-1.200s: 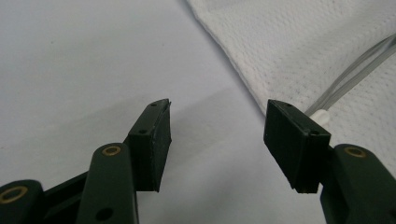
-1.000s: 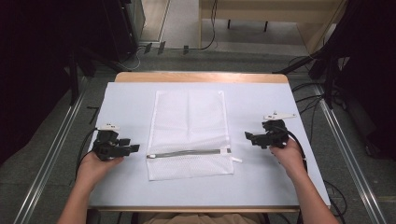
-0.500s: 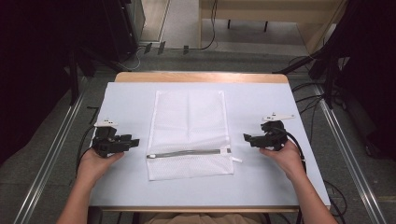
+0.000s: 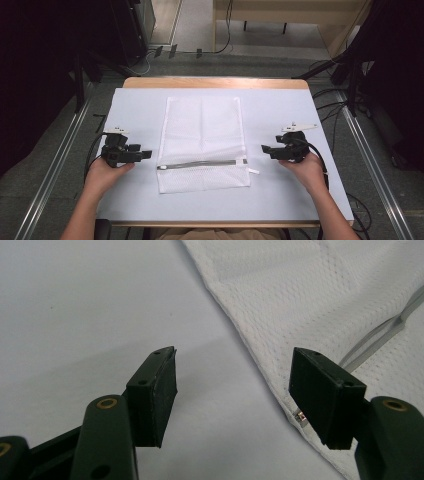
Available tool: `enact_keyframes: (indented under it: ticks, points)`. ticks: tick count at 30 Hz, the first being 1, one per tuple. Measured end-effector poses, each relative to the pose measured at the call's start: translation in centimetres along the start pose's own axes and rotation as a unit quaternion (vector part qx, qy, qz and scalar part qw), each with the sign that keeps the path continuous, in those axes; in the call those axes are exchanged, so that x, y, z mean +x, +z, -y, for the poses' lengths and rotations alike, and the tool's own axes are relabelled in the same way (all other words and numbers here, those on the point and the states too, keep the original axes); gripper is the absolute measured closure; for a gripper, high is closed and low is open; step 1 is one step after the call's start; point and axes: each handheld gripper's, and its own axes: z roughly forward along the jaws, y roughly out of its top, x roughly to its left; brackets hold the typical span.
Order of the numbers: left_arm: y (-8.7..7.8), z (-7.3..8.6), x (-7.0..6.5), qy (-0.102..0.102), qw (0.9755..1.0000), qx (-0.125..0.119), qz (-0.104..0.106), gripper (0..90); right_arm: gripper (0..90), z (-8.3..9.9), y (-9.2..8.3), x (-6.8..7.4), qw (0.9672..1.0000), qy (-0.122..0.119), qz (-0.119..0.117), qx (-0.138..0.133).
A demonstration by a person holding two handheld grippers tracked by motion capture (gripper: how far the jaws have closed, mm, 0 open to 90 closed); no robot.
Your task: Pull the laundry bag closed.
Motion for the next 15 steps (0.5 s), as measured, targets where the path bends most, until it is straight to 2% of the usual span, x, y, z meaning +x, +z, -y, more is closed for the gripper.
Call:
enact_keyframes:
  ticks: [3, 6, 8, 12, 15]
  points:
    - [0.0, 0.03, 0.02, 0.002, 1.0, 0.002, -0.002, 36.1, 29.7, 0.02, -0.03, 0.04, 1.0, -0.002, 0.002, -0.002]
    - [-0.01, 0.04, 0.05, -0.004, 1.0, 0.002, 0.003, 36.2, 35.9, 0.03, -0.09, 0.13, 1.0, -0.007, 0.004, 0.0]
    - [-0.05, 0.05, 0.01, -0.006, 1.0, 0.002, 0.002, 36.3, 37.7, 0.0, -0.12, 0.2, 0.9999, -0.009, -0.003, -0.003]
    - [-0.07, 0.06, -0.11, -0.005, 1.0, 0.004, 0.002, 36.3, 42.2, -0.14, -0.29, 0.54, 0.9999, -0.012, 0.001, -0.006]
    - [-0.11, 0.06, -0.17, -0.004, 1.0, 0.003, 0.002, 36.5, 45.2, -0.4, -0.42, 0.93, 0.9999, -0.009, -0.009, -0.002]
